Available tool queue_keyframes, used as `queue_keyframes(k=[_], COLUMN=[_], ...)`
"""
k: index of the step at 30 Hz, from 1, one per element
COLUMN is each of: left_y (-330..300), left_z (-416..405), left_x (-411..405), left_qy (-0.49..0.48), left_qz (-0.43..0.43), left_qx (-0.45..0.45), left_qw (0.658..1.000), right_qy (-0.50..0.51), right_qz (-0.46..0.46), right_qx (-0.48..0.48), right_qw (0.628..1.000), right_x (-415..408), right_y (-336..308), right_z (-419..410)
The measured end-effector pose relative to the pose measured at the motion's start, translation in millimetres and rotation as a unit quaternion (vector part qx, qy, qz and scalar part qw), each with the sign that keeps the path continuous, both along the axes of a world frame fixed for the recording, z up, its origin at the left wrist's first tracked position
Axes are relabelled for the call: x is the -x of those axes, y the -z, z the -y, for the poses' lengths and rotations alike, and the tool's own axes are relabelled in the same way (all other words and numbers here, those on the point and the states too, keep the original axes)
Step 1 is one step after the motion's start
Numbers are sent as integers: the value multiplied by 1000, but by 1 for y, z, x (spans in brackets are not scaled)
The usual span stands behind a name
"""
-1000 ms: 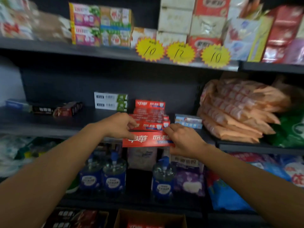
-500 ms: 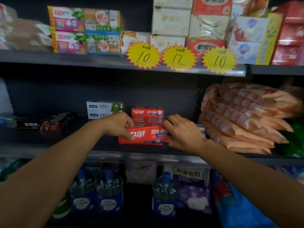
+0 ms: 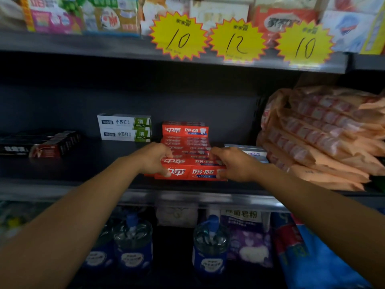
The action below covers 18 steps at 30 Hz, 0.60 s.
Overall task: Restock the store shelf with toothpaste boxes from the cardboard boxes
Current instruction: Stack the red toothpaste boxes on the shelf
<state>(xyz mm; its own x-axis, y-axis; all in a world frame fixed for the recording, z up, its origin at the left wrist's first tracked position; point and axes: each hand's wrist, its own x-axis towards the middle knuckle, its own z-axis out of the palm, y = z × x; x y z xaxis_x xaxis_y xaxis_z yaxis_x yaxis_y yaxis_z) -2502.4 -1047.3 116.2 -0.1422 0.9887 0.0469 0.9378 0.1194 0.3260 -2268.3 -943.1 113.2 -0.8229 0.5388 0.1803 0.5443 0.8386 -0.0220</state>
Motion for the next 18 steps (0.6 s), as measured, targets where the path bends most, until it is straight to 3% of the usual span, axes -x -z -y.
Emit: queue_keyframes(k=[18], left_y=[14], left_z=[-5], left_x=[5], left_qy=[-37], left_qz=[-37], left_qx=[-24], left_qw=[998], right_qy=[4], right_qz=[13], right_qx=[6], right_qw=[1000], right_x=[15], right_y=[23], right_z=[-14])
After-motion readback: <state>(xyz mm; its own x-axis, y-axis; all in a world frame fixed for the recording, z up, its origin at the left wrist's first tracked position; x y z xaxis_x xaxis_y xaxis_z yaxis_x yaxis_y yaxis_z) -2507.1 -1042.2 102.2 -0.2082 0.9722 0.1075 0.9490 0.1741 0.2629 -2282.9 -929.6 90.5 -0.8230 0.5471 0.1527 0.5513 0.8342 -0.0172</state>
